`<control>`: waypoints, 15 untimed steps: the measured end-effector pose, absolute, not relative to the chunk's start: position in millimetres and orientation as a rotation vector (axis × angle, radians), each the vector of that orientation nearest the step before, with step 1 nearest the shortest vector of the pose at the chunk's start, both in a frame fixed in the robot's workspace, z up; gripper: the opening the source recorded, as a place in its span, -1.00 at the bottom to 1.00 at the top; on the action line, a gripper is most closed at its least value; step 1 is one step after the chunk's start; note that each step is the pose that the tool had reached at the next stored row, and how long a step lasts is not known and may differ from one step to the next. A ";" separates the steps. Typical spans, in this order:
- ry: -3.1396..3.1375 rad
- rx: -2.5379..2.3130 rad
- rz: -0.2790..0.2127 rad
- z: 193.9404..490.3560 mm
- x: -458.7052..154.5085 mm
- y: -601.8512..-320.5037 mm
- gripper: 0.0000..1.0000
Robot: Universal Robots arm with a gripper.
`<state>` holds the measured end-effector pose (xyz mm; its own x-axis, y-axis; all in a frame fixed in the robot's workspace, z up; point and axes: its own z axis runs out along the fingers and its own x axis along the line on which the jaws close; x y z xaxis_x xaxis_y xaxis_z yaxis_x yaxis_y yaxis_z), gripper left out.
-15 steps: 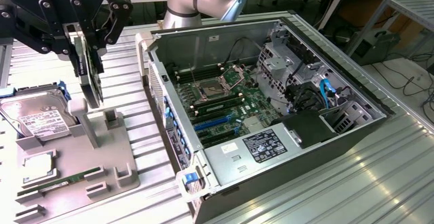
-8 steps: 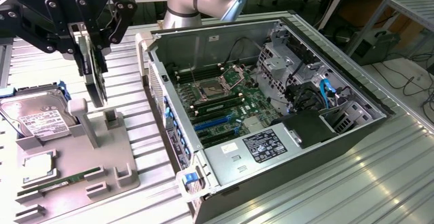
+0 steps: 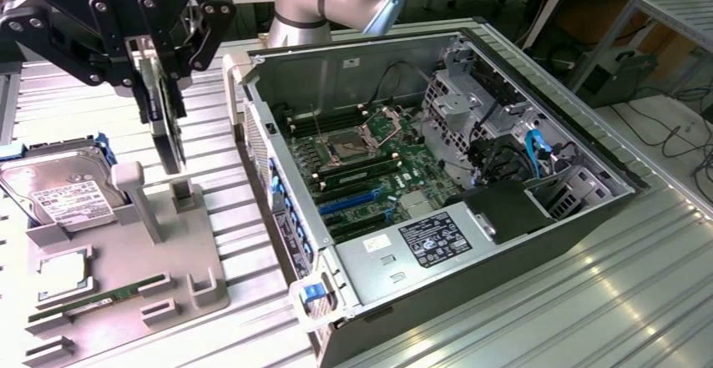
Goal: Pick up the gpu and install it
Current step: 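Pick up the gpu and move the gpu toward the slot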
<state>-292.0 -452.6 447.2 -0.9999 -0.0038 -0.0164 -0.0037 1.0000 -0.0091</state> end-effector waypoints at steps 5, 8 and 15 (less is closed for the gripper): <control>3.125 -0.006 -0.014 447.3 -289.3 -452.6 -0.45; 3.125 -0.006 -0.014 447.2 -287.4 -452.6 -0.45; 3.125 -0.006 -0.014 447.2 -283.3 -452.6 -0.45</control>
<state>-283.3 -452.6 447.2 -0.9999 -0.0038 -0.0164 -0.0036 1.0000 -0.0091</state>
